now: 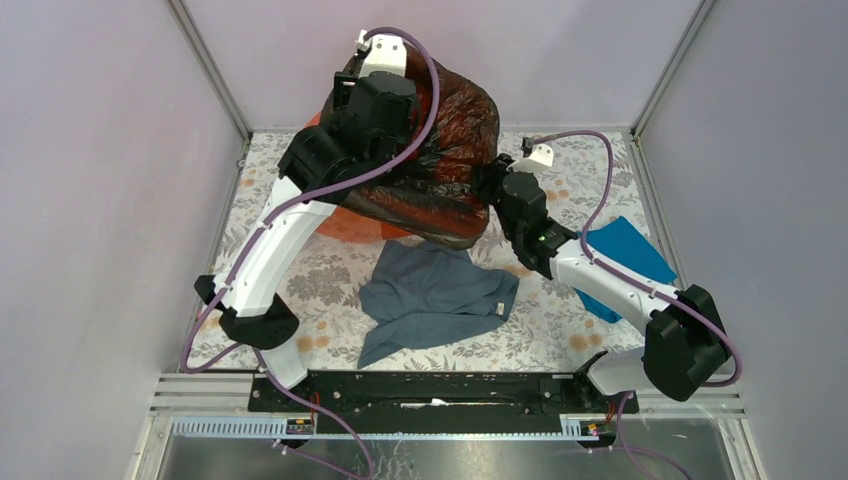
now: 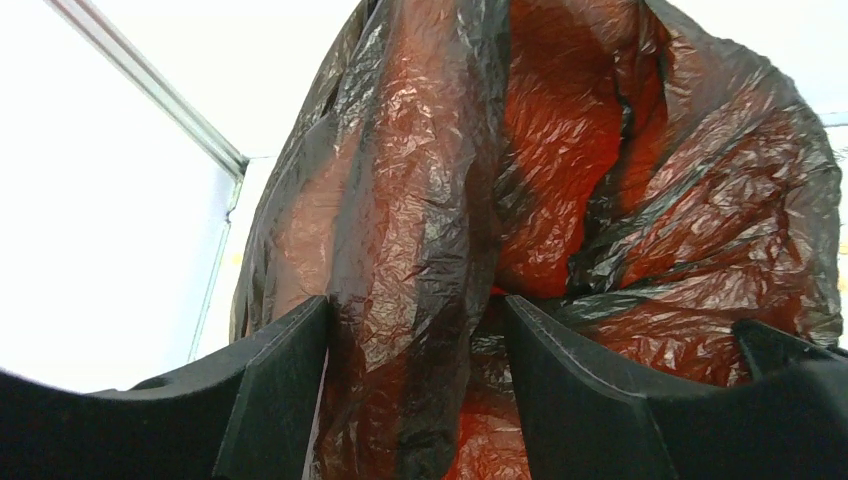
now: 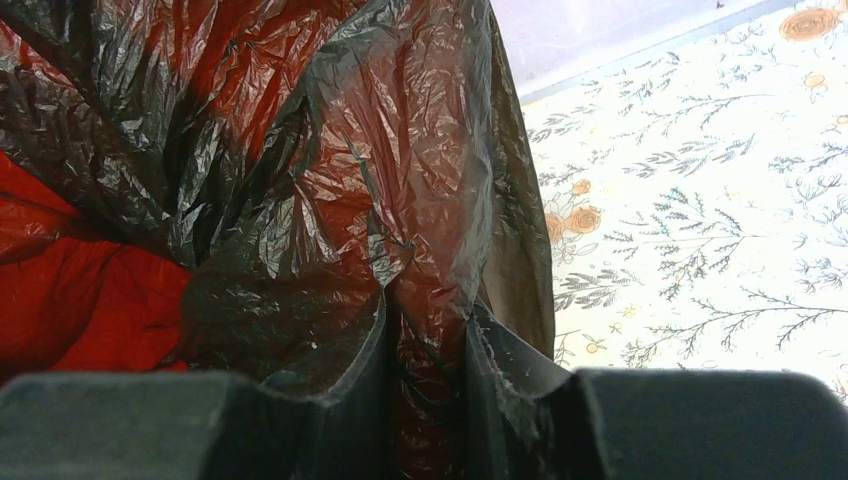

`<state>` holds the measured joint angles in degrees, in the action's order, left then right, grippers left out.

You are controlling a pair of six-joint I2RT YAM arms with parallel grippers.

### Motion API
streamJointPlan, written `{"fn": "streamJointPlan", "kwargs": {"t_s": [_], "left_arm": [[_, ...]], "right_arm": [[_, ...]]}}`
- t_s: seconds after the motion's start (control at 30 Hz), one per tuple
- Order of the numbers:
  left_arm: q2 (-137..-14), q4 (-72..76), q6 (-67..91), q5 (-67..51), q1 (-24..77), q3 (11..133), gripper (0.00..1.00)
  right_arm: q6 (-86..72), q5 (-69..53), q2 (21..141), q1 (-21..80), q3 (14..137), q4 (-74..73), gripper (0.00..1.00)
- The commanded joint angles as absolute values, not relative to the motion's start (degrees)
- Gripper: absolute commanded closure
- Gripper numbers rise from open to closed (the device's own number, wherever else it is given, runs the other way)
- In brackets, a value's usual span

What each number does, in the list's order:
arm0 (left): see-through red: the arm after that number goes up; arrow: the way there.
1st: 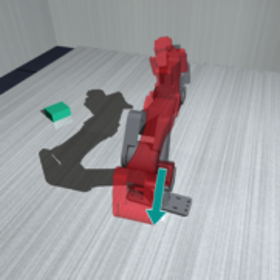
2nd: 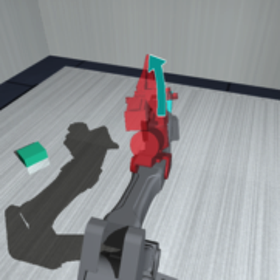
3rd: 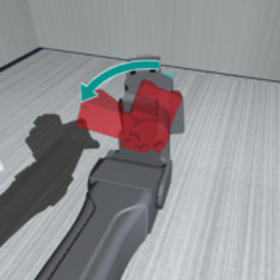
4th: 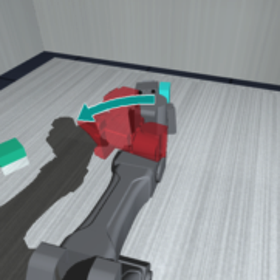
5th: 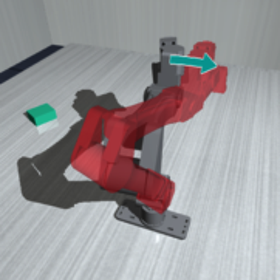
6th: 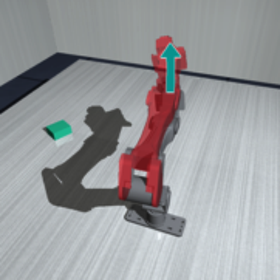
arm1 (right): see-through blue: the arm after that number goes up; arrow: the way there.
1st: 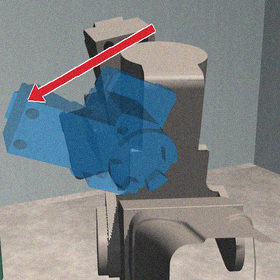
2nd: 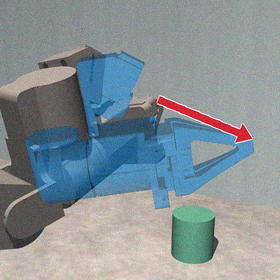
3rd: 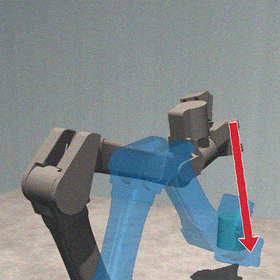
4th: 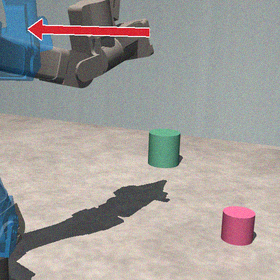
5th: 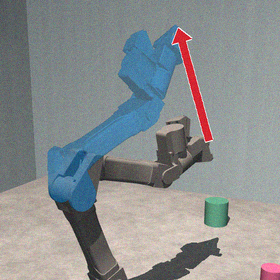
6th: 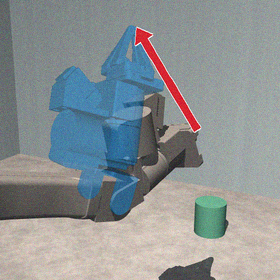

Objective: Put the trash bags into the trash bin

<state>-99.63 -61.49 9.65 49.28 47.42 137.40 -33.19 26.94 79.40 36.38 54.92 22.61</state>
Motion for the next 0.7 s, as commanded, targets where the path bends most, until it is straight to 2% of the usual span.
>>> {"fn": "streamJointPlan", "kwargs": {"t_s": [0.0, 0.07, 0.2, 0.27, 0.3, 0.37, 0.57, 0.6, 0.63, 0.67], "left_arm": [[-96.25, -63.81, 12.90, 50.30, 47.84, 136.07, 0.34], [-96.27, -63.96, 12.96, 49.58, 47.08, 135.84, 0.34], [-96.43, -64.59, 14.15, 47.94, 45.66, 134.72, 0.26], [-96.29, -63.44, 13.29, 47.67, 45.27, 132.55, 0.28], [-96.48, -62.97, 12.64, 47.53, 45.26, 131.72, 0.35], [-96.62, -62.46, 12.34, 47.57, 45.26, 131.07, 0.57], [-93.01, -53.75, 7.04, 47.22, 46.04, 122.40, 0.96], [-92.20, -52.10, 6.32, 47.73, 46.64, 120.51, 1.00], [-91.07, -49.94, 5.15, 47.81, 47.16, 118.27, 1.00], [-89.87, -47.49, 3.86, 47.77, 47.79, 115.80, 1.00]], "right_arm": [[-24.89, 32.77, 76.06, 36.65, 56.19, 28.23, 1.00], [-24.42, 32.78, 75.65, 36.64, 55.51, 29.31, 1.00], [-22.07, 32.20, 74.64, 37.25, 53.99, 32.02, 1.00], [-20.83, 31.79, 73.93, 37.62, 52.49, 34.45, 1.00], [-20.53, 31.81, 73.67, 37.85, 51.98, 35.20, 1.00], [-20.08, 31.88, 73.24, 38.04, 51.35, 35.92, 1.00], [-20.11, 30.83, 72.76, 38.15, 49.41, 37.13, 1.00], [-20.65, 30.63, 72.59, 38.16, 49.20, 36.71, 1.00], [-21.40, 30.22, 72.27, 38.15, 49.00, 35.83, 0.97], [-21.90, 29.50, 71.82, 38.17, 48.85, 34.81, 0.90]]}}
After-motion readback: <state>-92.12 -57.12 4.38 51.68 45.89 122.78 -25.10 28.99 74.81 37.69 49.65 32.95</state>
